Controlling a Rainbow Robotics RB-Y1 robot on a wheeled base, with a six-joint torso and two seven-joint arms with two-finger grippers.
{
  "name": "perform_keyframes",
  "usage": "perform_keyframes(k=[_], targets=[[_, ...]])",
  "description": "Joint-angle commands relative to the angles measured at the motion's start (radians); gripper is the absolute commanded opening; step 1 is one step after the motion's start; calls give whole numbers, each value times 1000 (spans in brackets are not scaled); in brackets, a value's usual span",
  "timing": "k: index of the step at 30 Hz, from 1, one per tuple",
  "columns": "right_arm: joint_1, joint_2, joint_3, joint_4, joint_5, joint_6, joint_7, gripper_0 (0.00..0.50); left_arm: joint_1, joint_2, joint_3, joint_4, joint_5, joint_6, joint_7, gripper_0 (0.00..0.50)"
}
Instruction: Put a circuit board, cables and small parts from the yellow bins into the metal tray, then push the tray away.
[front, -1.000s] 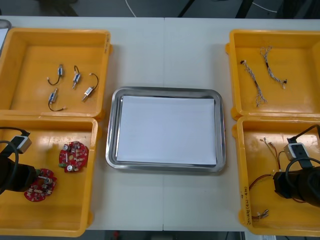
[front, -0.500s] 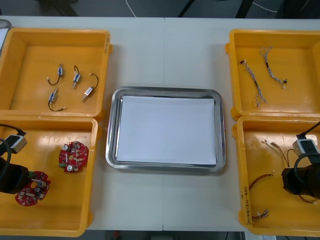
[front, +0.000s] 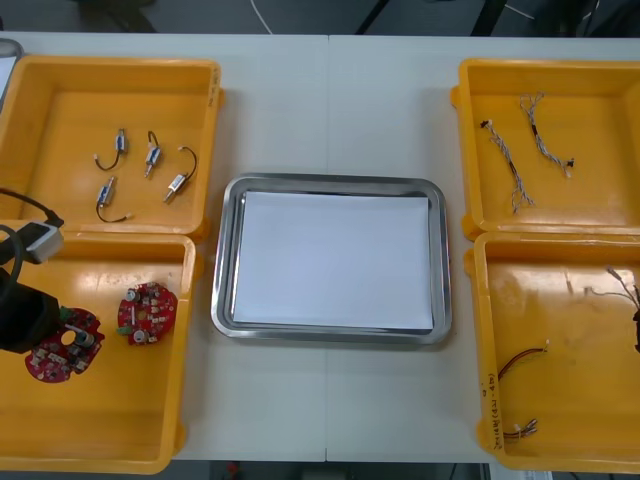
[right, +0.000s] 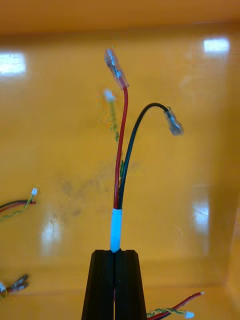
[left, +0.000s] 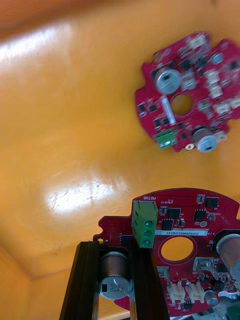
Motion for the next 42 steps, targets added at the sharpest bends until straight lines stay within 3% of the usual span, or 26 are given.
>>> perform_keyframes(k=[1,6,15,21,29,35,42], targets=[[-71,-51,-89,-36,-55,113,52,0,-118,45,-49,-65,25,57,244,1],[-128,-108,-98,-66,-117,204,49,0,-238,47,-152,-103,40,57,378,1],[-162,-215,-84,-113,-266,204,42,0,-426,43,-385,-121,55,57,571,1],[-181,-277,-73,-118,-342,204,42,0,-506,19,-483,-123,61,16,686,1],[-255,-287,-38,-148,-341,204,55,0,-554,-41,-606,-107,-18,-71,757,2],[-280,-290,17,-191,-313,204,55,0,-586,-70,-692,-42,-66,-143,768,2],[-292,-292,32,-201,-330,204,62,0,-601,-105,-773,38,-143,-211,775,2]])
